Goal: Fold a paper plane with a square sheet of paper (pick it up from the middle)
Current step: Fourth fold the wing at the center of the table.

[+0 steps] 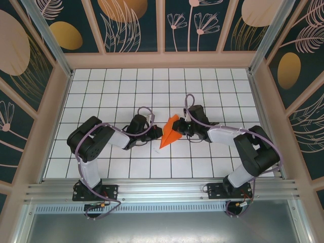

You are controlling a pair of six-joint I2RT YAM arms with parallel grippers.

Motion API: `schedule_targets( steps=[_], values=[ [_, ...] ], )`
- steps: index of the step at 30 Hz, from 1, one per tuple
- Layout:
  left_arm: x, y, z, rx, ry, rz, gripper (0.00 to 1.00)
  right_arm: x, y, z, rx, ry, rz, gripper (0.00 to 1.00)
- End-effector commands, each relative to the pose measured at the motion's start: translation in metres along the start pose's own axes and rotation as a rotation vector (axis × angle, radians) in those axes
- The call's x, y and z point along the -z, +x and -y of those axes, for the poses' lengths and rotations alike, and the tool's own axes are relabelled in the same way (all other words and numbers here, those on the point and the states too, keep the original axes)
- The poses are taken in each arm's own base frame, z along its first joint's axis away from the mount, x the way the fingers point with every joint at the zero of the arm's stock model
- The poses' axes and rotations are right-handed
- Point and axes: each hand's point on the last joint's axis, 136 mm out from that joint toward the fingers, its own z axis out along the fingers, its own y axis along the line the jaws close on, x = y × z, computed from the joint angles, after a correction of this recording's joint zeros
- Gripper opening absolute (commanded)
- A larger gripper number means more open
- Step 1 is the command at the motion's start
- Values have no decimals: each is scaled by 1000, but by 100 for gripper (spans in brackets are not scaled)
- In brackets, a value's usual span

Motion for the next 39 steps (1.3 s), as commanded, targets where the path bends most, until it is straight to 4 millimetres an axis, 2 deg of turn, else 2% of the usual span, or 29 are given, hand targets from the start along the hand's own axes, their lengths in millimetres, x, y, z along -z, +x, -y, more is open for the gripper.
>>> schedule_targets(
  steps=[1, 12, 15, 19, 21, 24, 28, 30, 32, 39],
  values=[
    [3, 28, -86, 48, -327, -68, 0, -8, -5, -14, 40, -39, -28, 9],
    [0, 31, -94, 46, -371, -99, 0, -38, 8, -1, 15, -32, -114, 9],
    [1, 35, -100, 56, -396, -113, 0, -43, 9, 9, 10, -2, -115, 9],
    [0, 41, -107, 72, -421, -134, 0, -51, 14, 31, -13, 74, -132, 9],
    [0, 43, -111, 76, -435, -146, 0, -51, 16, 32, -17, 78, -139, 9],
    [2, 45, -116, 81, -459, -151, 0, -46, 10, 23, -8, 63, -124, 9],
    [5, 46, -119, 83, -478, -150, 0, -31, -7, -5, 34, -7, -80, 10],
    [4, 45, -118, 83, -477, -146, 0, -29, -9, -12, 48, -28, -77, 10],
    [4, 44, -117, 84, -476, -148, 0, -28, -21, -4, 32, -19, -62, 10],
    [3, 43, -115, 77, -473, -153, 0, -40, -22, 27, 4, 94, -76, 9]
  ],
)
